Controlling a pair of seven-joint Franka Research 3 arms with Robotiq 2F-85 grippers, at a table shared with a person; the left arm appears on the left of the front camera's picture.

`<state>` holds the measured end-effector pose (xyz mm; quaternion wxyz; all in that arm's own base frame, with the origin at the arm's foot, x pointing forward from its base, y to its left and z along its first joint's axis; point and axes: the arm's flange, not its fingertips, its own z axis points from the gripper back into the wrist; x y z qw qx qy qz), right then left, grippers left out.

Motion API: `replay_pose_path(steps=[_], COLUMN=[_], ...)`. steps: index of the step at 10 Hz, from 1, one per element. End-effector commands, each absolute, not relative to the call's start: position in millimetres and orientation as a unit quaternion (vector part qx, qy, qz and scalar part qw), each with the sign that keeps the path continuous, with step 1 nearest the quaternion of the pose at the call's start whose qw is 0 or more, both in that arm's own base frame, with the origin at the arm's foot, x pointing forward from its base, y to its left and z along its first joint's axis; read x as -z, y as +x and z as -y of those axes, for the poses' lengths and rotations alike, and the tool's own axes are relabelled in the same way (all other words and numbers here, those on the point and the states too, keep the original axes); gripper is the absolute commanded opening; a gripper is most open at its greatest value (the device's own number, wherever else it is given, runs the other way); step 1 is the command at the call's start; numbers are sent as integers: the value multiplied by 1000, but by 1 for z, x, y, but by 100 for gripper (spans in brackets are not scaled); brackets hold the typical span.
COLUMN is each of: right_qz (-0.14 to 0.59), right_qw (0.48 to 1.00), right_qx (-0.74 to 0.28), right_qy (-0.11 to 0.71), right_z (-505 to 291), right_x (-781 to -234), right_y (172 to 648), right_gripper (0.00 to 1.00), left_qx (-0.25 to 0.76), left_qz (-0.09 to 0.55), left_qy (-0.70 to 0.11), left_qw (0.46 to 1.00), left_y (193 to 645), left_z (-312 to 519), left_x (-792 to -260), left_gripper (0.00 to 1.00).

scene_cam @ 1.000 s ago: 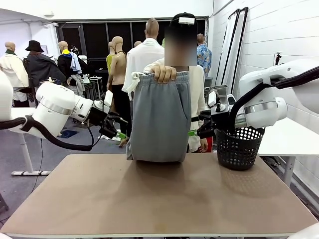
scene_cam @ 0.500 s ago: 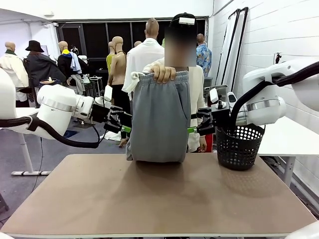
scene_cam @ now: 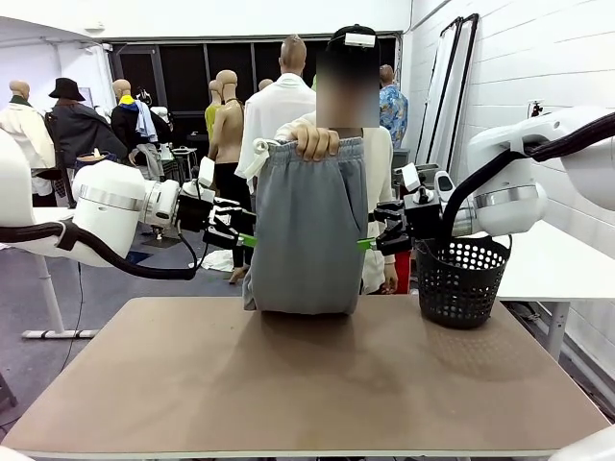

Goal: Fold the training pants.
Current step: Grab both ends of the Training pants handed by a person.

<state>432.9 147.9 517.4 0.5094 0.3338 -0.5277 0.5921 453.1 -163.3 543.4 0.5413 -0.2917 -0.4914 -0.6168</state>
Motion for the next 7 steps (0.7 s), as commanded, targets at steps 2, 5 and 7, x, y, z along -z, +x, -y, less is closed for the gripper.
replay_pose_path(steps=[2, 5, 7], right_qz=[527, 528, 554], right_qw=[510, 511, 495], right_qx=[-591, -591, -574], right_qy=[335, 333, 345], right_z=[-147, -146, -160], right_x=[-516, -517, -529], right_y=[433, 433, 441], right_gripper=[100, 100, 100], left_qx=[625, 620, 613], left_qz=[486, 488, 509], left_qy=[-284, -289, -285], left_qw=[541, 542, 534], left_y=[452, 453, 454], left_z=[164, 165, 177], left_x=[-541, -542, -551], left_gripper=[100, 100, 100])
